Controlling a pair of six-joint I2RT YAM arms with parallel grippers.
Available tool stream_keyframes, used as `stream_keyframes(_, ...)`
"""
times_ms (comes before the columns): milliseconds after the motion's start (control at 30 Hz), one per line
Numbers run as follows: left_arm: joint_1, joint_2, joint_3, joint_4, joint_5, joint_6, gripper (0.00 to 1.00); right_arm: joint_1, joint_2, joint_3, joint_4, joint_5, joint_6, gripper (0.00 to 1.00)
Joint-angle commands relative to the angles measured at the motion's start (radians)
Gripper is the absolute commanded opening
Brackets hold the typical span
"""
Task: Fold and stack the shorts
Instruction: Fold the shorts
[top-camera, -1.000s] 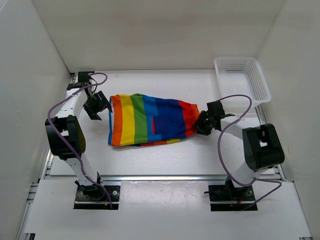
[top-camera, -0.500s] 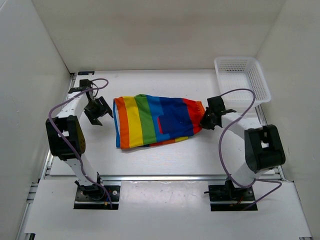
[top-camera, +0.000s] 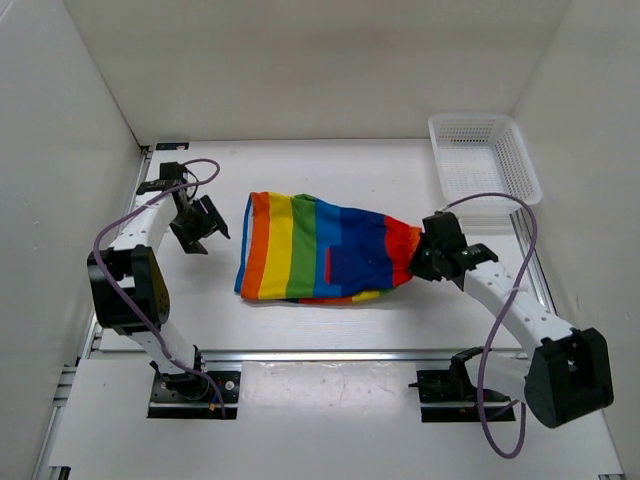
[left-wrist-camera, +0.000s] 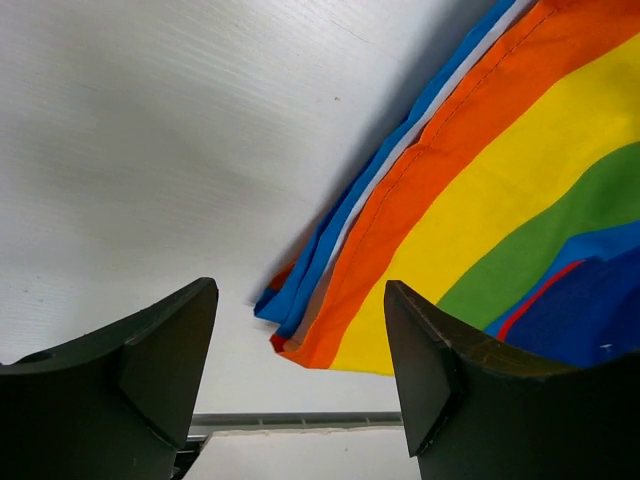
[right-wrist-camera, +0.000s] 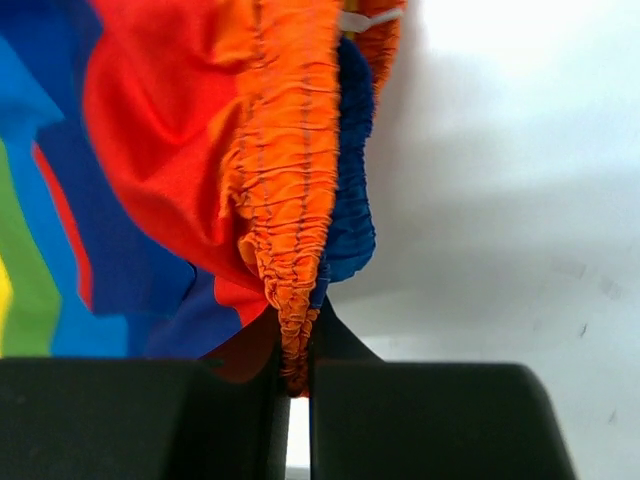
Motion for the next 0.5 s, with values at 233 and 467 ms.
stream_keyframes(233, -0.023, -0.004, 0.010, 0.022, 0.030, -0.008, 0.79, -0.061, -0.087, -0.064, -0.119, 0.037, 0.021, 0.94)
stream_keyframes(467, -0.023, 0.005, 0.019, 0.022, 0.030, -0.008, 0.79, -0.121, 0.005, 0.001, -0.036, -0.020, -0.064, 0.98)
